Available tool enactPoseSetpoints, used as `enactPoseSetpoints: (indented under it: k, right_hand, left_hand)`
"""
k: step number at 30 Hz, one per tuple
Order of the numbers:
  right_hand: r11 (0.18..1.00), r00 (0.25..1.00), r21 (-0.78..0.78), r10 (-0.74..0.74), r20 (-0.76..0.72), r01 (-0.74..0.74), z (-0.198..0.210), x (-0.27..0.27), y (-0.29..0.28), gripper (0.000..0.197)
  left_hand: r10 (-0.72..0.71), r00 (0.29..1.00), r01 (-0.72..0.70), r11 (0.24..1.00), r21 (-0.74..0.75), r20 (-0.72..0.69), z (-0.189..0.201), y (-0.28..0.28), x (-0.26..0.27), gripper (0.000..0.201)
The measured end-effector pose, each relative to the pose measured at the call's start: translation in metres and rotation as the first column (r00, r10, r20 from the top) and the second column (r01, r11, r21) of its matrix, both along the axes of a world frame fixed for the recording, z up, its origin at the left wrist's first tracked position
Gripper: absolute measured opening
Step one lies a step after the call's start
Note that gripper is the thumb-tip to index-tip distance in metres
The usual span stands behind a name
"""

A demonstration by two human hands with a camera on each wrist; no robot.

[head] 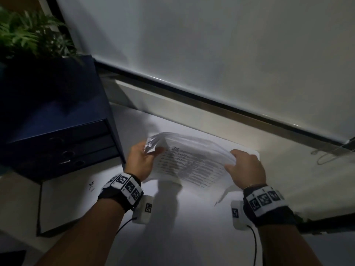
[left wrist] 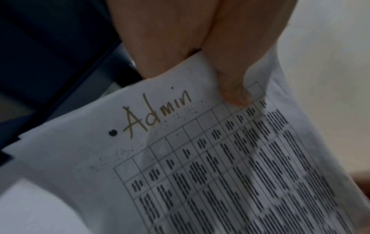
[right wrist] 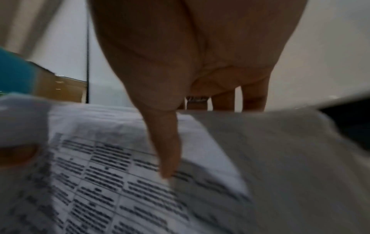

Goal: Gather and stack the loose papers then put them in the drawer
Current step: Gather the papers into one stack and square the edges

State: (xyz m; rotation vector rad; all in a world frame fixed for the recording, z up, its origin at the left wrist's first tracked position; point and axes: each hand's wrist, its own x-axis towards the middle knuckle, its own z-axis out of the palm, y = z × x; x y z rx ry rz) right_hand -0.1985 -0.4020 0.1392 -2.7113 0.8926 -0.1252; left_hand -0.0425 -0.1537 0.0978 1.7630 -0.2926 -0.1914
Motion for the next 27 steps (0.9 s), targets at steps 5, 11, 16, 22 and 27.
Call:
enactPoseSetpoints:
  k: [5,11,16,22,27]
  right_hand:
    - [0.967,0.967,-0.005,0.254,0.03,-0.254,0.038,0.033,0.026,0.019]
    - [0.898,0.921,0.381,0.062,0.385,-0.22,0.038,0.027,0.018,0.016]
    - [0.72,0.878,0.66,-0.154,0.454,-0.215,0.018,0.014,0.022,0.02]
    - [0.685,0.798,0.701,-0.302,0.521,-0.198,-0.008,0.005,0.04,0.018]
    - [0.638,0.757,0.741,-0.373,0.536,-0.21,-0.033,-0.004,0.051,0.032]
  left_hand:
    - [-0.266,0.923,0.23,0.96,0.157,0.276,0.052,-0.007,0.012,0.015]
    - [0.223,0.888,-0.298,0.945,0.133,0.403,0.05,-0.007,0.013,0.12]
    - [0.021,0.963,-0.085,0.97,-0.229,-0.269,0.011,-0.011,-0.009,0.083]
    - [0.036,0.996,-0.052,0.98,-0.193,-0.085,0.021,-0.01,-0.018,0.027]
    - [-0.037,0.98,-0.003,0.979,-0.203,-0.194,-0.001,-0.003,-0.028,0.066]
